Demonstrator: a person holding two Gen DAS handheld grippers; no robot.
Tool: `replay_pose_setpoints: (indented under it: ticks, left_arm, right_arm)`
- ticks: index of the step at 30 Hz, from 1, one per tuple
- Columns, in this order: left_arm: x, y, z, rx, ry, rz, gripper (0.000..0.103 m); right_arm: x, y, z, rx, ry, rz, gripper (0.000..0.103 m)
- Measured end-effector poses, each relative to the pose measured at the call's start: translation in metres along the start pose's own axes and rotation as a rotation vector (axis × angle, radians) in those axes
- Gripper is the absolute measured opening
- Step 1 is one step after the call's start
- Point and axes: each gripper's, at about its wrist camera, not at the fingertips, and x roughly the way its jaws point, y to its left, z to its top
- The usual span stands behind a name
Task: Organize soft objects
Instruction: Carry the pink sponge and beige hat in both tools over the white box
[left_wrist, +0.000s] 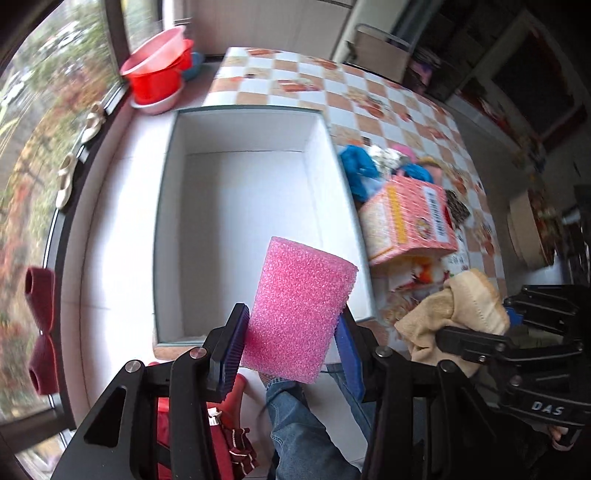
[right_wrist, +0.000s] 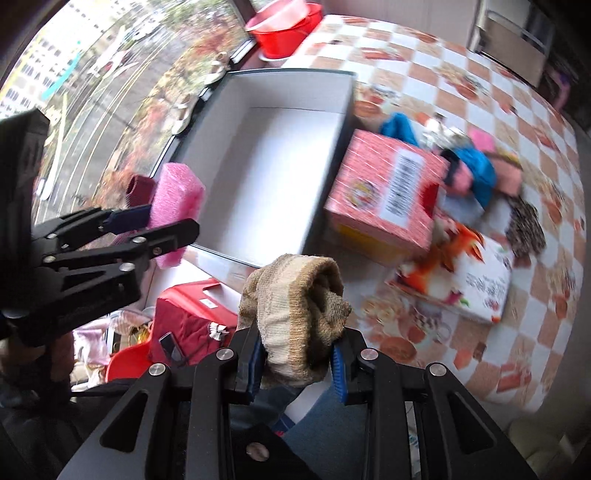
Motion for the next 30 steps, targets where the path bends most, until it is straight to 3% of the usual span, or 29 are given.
replay_pose_setpoints:
  ticks: [13,30]
  left_arm:
    - [0.005,0.034,0.01,-0.124,-0.035,0.046,0.05]
    - [0.032,0.041,0.047,-0.168,-0.03,0.095,0.05]
  right_arm:
    - [0.015,0.043,0.055,-0.09,0.035,0.043,0.031]
    - [0.026,0.031,0.105,-0.063,0.031,0.012,0.031]
